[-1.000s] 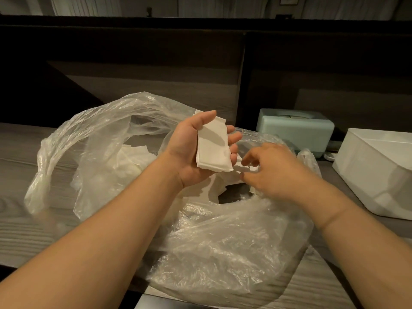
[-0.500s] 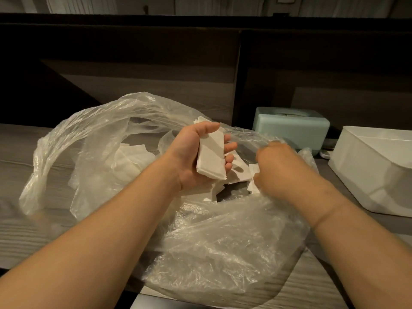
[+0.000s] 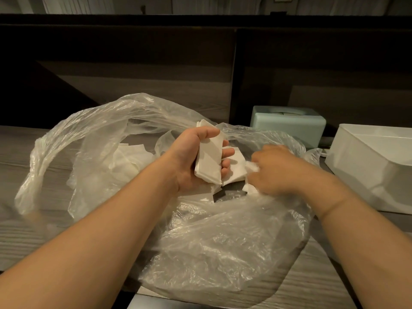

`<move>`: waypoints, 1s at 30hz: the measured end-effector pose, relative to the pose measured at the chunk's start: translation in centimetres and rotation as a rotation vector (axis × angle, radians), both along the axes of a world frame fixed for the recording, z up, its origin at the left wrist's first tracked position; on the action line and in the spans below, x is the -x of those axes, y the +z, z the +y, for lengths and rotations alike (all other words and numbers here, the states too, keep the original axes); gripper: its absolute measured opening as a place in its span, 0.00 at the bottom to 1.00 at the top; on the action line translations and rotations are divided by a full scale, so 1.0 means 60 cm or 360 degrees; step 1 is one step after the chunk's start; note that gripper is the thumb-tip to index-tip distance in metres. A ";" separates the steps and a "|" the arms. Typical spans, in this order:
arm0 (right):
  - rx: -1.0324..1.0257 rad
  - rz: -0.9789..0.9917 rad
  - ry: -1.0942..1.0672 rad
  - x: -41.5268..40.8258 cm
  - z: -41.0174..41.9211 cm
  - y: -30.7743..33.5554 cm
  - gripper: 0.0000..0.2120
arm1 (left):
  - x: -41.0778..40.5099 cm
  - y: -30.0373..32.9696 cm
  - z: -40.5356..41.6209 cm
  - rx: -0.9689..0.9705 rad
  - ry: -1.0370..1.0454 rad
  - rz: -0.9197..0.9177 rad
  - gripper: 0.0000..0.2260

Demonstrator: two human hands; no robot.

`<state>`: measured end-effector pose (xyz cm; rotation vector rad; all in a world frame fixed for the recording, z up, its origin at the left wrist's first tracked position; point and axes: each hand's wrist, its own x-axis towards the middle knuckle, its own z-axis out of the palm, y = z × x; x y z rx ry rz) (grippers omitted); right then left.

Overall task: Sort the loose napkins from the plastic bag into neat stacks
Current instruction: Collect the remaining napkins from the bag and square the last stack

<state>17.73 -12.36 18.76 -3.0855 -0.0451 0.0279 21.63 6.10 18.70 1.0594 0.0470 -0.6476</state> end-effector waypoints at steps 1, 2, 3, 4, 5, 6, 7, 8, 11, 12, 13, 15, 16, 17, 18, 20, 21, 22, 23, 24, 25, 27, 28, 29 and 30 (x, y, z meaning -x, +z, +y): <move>-0.0133 -0.0085 0.0018 0.000 0.002 0.003 0.09 | 0.001 0.000 0.000 0.0017 -0.0021 -0.0007 0.18; -0.0306 -0.0185 0.0024 0.000 0.004 0.006 0.08 | 0.002 0.000 0.000 0.0024 -0.0036 -0.0023 0.18; -0.0507 -0.0292 0.0017 0.001 0.006 0.010 0.06 | 0.002 0.002 0.001 0.0025 -0.0043 -0.0047 0.18; -0.0734 -0.0400 -0.0005 0.002 0.008 0.013 0.05 | 0.002 0.003 0.002 0.0018 -0.0039 -0.0082 0.18; -0.0979 -0.0498 -0.0036 0.004 0.010 0.018 0.04 | 0.003 0.005 0.004 -0.0001 -0.0021 -0.0121 0.19; -0.1238 -0.0578 -0.0062 0.005 0.010 0.021 0.04 | 0.003 0.008 0.005 -0.0015 0.0003 -0.0159 0.19; -0.1496 -0.0619 -0.0081 0.006 0.010 0.026 0.05 | 0.003 0.012 0.008 -0.0001 0.0016 -0.0192 0.18; -0.1740 -0.0599 -0.0092 0.007 0.008 0.030 0.06 | 0.005 0.016 0.010 0.0044 0.0015 -0.0222 0.18; -0.2139 -0.0311 -0.0084 0.009 0.005 0.033 0.07 | 0.002 0.025 0.018 0.0216 0.0022 -0.0272 0.18; -0.2085 -0.0247 -0.0069 0.008 0.003 0.029 0.07 | 0.000 0.025 0.020 0.0254 0.0039 -0.0278 0.20; -0.1983 -0.0222 -0.0063 0.006 0.003 0.024 0.08 | -0.003 0.024 0.021 0.0284 0.0051 -0.0283 0.21; -0.1751 -0.0256 -0.0075 0.003 0.003 0.013 0.14 | -0.006 0.022 0.022 0.0310 0.0062 -0.0304 0.19; -0.1656 -0.0294 -0.0077 0.001 0.003 0.010 0.16 | -0.006 0.021 0.022 0.0302 0.0069 -0.0314 0.18; -0.1575 -0.0337 -0.0072 0.000 0.003 0.007 0.15 | -0.005 0.021 0.021 0.0289 0.0073 -0.0321 0.18; -0.1511 -0.0374 -0.0058 -0.002 0.001 0.005 0.13 | -0.004 0.021 0.020 0.0279 0.0070 -0.0324 0.18; -0.1417 -0.0412 -0.0019 -0.004 0.000 0.002 0.07 | 0.000 0.021 0.019 0.0270 0.0056 -0.0316 0.18; -0.1348 -0.0418 -0.0009 -0.005 0.000 0.001 0.05 | 0.001 0.021 0.018 0.0261 0.0052 -0.0307 0.18; -0.1267 -0.0417 -0.0007 -0.005 0.000 0.000 0.04 | 0.002 0.021 0.018 0.0249 0.0050 -0.0297 0.18; -0.1181 -0.0412 -0.0010 -0.005 0.001 -0.001 0.05 | 0.002 0.020 0.018 0.0239 0.0044 -0.0290 0.17; -0.1091 -0.0398 -0.0009 -0.005 0.001 -0.003 0.06 | 0.003 0.021 0.018 0.0237 0.0036 -0.0286 0.17; -0.1005 -0.0381 -0.0009 -0.004 0.001 -0.004 0.09 | 0.003 0.021 0.017 0.0242 0.0027 -0.0284 0.17; -0.0878 -0.0392 0.0001 -0.005 0.001 -0.006 0.13 | 0.004 0.022 0.017 0.0244 0.0024 -0.0277 0.17; -0.0845 -0.0417 0.0005 -0.006 0.001 -0.006 0.13 | 0.004 0.022 0.016 0.0237 0.0029 -0.0275 0.17; -0.0844 -0.0450 0.0010 -0.007 0.001 -0.006 0.12 | 0.005 0.023 0.016 0.0229 0.0036 -0.0274 0.17; -0.0868 -0.0485 0.0022 -0.007 0.002 -0.006 0.11 | 0.005 0.023 0.016 0.0222 0.0043 -0.0276 0.17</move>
